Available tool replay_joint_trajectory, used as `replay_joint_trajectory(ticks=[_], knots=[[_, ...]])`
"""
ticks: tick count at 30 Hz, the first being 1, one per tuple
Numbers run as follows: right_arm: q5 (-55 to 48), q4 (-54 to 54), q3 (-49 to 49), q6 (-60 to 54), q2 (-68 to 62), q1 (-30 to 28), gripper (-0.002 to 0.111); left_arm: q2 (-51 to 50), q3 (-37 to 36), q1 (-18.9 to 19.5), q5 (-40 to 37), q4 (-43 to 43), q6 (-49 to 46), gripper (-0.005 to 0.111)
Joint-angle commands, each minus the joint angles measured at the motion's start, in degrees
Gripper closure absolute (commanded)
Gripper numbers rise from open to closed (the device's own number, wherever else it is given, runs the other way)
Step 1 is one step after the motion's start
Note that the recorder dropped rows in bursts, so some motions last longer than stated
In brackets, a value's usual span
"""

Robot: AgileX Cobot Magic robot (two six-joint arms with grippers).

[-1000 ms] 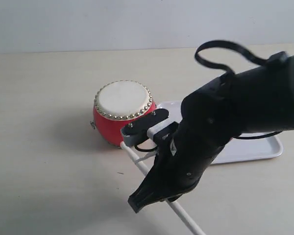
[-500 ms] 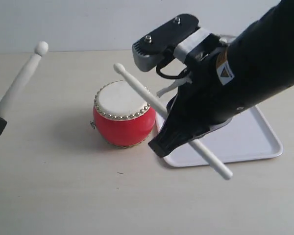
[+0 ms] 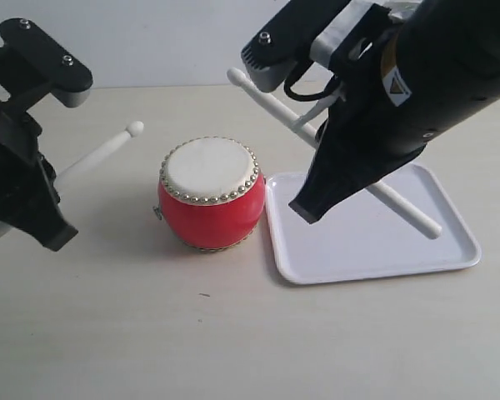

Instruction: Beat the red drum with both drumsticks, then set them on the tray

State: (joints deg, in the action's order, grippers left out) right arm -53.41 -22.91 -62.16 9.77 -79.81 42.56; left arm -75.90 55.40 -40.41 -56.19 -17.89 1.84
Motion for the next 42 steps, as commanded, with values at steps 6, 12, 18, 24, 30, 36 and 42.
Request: replay_joint_trajectory(ticks=[6, 12, 18, 24, 30, 36, 42], knots=[[0.58, -14.55, -1.02, 1.84, -9.12, 0.03, 0.108, -5.14, 0.51, 4.46, 13.24, 0.07, -8.59, 0.107], [3.79, -14.43, -2.48, 2.1, -14.56, 0.03, 0.108, -11.6, 0.51, 4.46, 18.79, -0.25, -7.61, 0.107], [4.69, -14.63, -4.36, 2.1, -17.09, 0.03, 0.108, -14.92, 0.51, 4.61, 24.81, -1.14, -2.56, 0.107], [3.0, -15.44, -6.0, 1.88, -19.46, 0.03, 0.108, -16.16, 0.51, 5.22, 20.89, -2.94, -2.51, 0.107], [-2.29, -18.82, -6.24, 0.76, -21.11, 0.03, 0.108, -16.16, 0.54, 5.22, 17.47, -8.78, 0.28, 0.107], [-3.71, -19.39, -6.24, 0.76, -21.11, 0.03, 0.108, -16.16, 2.4, 5.22, 14.9, -8.62, 0.28, 0.107], [-1.73, -16.17, -6.24, -2.81, -21.11, 0.03, 0.108, -15.71, 4.43, 4.99, 12.18, -8.62, 0.28, 0.107]])
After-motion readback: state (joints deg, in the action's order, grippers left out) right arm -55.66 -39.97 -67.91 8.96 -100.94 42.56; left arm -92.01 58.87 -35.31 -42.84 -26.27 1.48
